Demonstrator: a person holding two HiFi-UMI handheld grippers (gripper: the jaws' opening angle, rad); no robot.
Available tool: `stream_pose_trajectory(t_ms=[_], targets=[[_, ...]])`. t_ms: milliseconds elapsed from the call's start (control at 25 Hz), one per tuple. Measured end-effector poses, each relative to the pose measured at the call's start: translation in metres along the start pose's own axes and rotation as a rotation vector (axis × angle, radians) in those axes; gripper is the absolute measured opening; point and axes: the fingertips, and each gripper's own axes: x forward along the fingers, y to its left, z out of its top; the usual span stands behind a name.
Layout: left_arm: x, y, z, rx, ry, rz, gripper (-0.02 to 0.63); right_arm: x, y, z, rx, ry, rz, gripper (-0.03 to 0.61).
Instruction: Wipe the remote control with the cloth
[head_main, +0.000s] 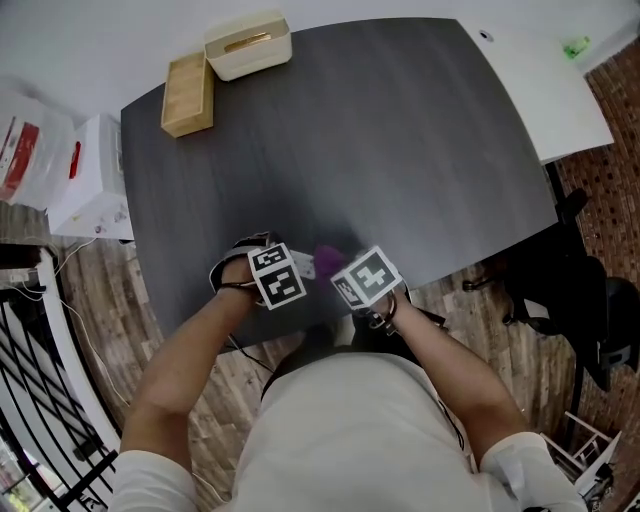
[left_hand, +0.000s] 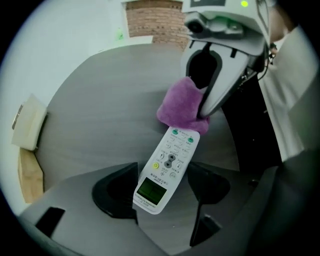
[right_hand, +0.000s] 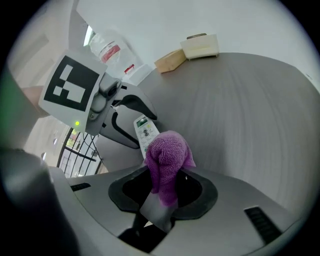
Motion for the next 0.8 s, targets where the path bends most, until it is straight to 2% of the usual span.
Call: stream_pose_trajectory(t_ms=[120, 320, 440, 560, 640, 800], targets=[[0.000, 0.001, -0.001, -0.015, 0.004, 0.008, 0.316, 0.002, 0.012, -0.007, 0.007, 0.015, 0.028, 0.121], [0.001, 0.001, -0.002, -0.012, 0.006, 0.009, 0.316, 0.005, 0.036, -0.026, 0.040, 0.056, 0.126, 0.121], [0.002, 0.001, -0.001, -0.022, 0.005, 0.013, 0.316, 0.004, 0.052, -0.039, 0.019, 0.103, 0.203, 0.121], [0.001, 0.004, 0.001, -0.087, -0.020, 0.013, 0.316, 0.002, 0.069, -0.051, -0.041, 0.155, 0.271, 0.121], [0.000, 0.005, 0.001, -0.112, -0.027, 0.012, 0.316, 0.003, 0.066, -0.048, -0.056, 0.134, 0.239, 0.121], [0.000, 0.002, 0.001, -0.137, -0.021, -0.001, 0.316, 0.005, 0.045, -0.029, 0.002, 0.057, 0.149, 0.121]])
